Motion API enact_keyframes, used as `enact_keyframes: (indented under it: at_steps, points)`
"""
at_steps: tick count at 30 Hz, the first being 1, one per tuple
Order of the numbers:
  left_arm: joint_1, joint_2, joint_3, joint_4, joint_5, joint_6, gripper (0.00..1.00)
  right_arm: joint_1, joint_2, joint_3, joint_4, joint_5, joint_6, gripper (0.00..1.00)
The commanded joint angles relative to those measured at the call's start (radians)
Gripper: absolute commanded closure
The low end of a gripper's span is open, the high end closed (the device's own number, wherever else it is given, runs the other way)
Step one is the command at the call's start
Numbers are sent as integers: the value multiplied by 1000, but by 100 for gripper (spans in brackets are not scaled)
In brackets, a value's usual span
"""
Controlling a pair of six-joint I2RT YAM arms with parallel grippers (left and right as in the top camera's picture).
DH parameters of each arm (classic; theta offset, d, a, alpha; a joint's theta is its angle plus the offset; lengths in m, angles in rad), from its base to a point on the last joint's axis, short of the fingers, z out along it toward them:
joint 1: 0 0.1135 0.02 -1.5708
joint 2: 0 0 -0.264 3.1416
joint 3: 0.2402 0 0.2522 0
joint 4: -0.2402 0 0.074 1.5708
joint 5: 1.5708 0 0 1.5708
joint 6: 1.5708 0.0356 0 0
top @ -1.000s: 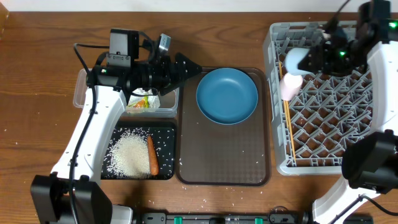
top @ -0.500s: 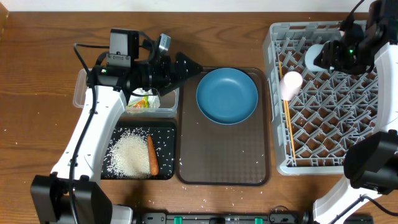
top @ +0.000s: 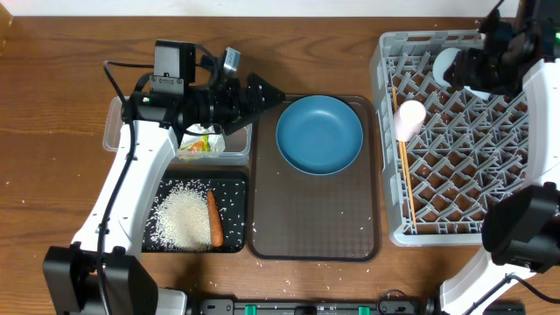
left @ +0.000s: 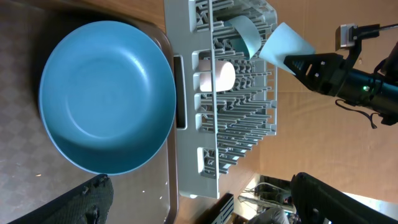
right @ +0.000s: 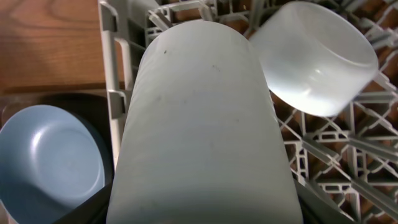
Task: Sort waste into correct bins and load items into the dishwasher rack
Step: 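Carry the light-blue cup into the far side of the dish rack, then lower the cup into the rack, open the right gripper and rise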
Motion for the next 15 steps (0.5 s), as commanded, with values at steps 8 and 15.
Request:
enact_keyframes:
  at_steps: [8, 15]
  points:
    - [2, 1, 5, -2, -6, 7, 6, 82, -8, -23, 99, 138, 14, 88]
    - [2, 1, 5, -3, -6, 7, 6, 92, -5, -89, 185, 156, 21, 88]
